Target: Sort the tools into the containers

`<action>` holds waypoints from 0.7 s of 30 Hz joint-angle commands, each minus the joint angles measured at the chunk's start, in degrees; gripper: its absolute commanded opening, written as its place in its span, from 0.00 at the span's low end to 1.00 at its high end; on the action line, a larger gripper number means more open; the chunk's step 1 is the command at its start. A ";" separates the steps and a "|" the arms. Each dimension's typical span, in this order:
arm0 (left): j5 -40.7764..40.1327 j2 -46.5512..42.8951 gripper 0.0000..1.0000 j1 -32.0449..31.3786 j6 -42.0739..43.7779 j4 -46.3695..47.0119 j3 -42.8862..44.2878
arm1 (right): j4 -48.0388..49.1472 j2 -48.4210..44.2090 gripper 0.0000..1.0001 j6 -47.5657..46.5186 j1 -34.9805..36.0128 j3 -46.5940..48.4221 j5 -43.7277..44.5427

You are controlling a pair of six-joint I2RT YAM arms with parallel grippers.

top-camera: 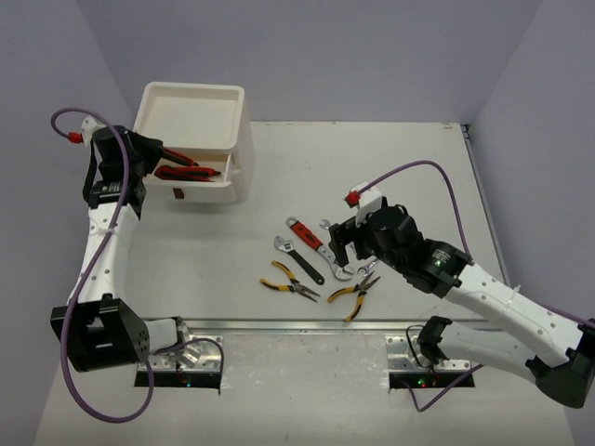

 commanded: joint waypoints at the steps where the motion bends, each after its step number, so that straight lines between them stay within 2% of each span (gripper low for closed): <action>1: 5.45 -0.64 0.20 0.60 -3.56 6.50 -1.66 | 0.66 -2.40 0.99 -0.93 -0.77 -1.02 1.65; 3: 8.28 0.92 0.25 0.80 -3.98 7.82 -2.21 | 0.72 -2.51 0.99 -1.12 -0.96 -1.20 1.25; 5: 9.89 1.64 0.60 0.80 -4.69 6.99 -1.85 | 0.66 -2.55 0.99 -1.19 -0.95 -1.29 0.23; 6: 9.61 1.61 0.66 0.80 -4.99 6.40 -1.73 | 0.69 -2.55 0.99 -1.25 -1.01 -1.34 -0.22; 7: 8.71 0.91 0.83 0.80 -5.12 5.89 -1.73 | 0.63 -2.62 0.99 -1.23 -1.01 -1.48 -0.72; 8: 7.61 -0.20 0.91 0.80 -5.05 5.38 -1.71 | 0.63 -2.83 0.99 -1.16 -1.02 -1.59 -0.73; 12: 3.04 -4.79 0.96 0.82 -3.69 3.53 -0.70 | 0.63 -3.05 0.99 -1.27 -1.10 -2.08 -0.58; 17: -3.16 -9.49 0.93 0.89 -1.35 0.49 1.39 | 0.63 -2.64 0.99 -1.62 -1.18 -2.01 -0.82; 21: -5.17 -12.07 0.90 0.86 -0.15 -0.03 -1.00 | 0.63 -2.55 0.99 -1.74 -1.27 -2.08 -0.82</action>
